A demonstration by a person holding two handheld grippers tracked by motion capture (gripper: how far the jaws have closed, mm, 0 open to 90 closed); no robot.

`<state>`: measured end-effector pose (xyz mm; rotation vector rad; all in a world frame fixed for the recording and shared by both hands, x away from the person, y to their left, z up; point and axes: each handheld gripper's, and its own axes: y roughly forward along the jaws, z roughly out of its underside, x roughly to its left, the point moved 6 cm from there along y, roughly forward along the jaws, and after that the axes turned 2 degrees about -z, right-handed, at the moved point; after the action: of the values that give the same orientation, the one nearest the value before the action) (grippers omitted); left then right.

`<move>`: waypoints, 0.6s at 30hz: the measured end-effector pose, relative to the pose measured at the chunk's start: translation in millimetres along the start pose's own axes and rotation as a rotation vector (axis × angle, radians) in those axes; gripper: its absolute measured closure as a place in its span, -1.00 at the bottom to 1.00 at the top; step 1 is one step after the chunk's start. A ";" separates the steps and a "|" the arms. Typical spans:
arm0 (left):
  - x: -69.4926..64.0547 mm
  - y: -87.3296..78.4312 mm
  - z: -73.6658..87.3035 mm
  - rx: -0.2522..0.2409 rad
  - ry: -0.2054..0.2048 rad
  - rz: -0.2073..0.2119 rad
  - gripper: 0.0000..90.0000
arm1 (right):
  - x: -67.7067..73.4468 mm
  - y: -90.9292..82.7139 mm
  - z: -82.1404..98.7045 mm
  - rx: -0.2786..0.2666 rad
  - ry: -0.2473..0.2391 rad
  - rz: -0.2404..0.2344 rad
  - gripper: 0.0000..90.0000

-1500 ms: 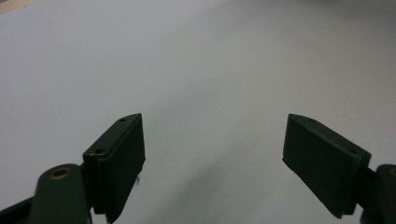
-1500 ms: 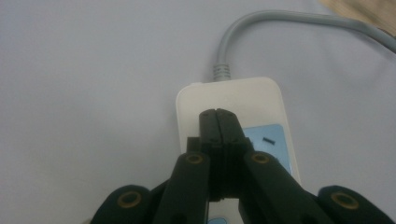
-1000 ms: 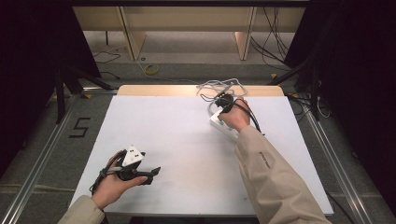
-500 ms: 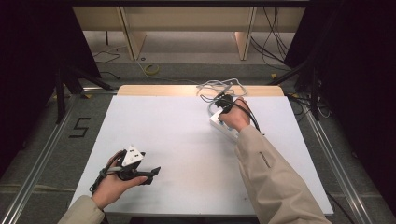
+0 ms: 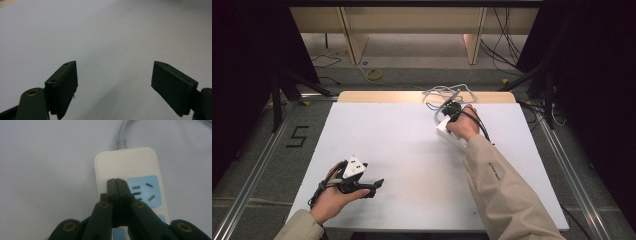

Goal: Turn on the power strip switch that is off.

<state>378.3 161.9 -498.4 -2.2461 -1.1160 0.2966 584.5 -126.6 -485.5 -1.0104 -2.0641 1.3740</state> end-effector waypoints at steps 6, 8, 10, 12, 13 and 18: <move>-0.3 0.3 0.0 0.001 -0.001 0.003 -0.53 | 0.9 1.0 -0.1 0.006 0.001 0.006 1.00; -0.4 0.5 0.1 0.001 -0.001 0.005 -0.53 | 1.3 1.1 0.1 0.008 0.000 0.010 1.00; -0.6 0.6 0.0 0.001 -0.001 0.006 -0.53 | 3.5 0.8 0.1 0.022 -0.005 0.008 1.00; -0.6 0.5 0.0 0.001 -0.002 0.006 -0.53 | 3.7 0.9 0.3 0.020 -0.007 0.009 1.00; -0.8 0.5 0.0 0.001 -0.001 0.006 -0.53 | 3.7 1.0 0.4 0.018 -0.004 0.009 1.00; -1.0 0.6 0.0 0.001 -0.002 0.007 -0.53 | 3.2 1.1 0.5 0.016 0.004 0.002 1.00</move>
<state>378.1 160.9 -498.9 -2.2492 -1.1092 0.3019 582.5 -124.1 -486.8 -1.0080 -2.0469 1.3860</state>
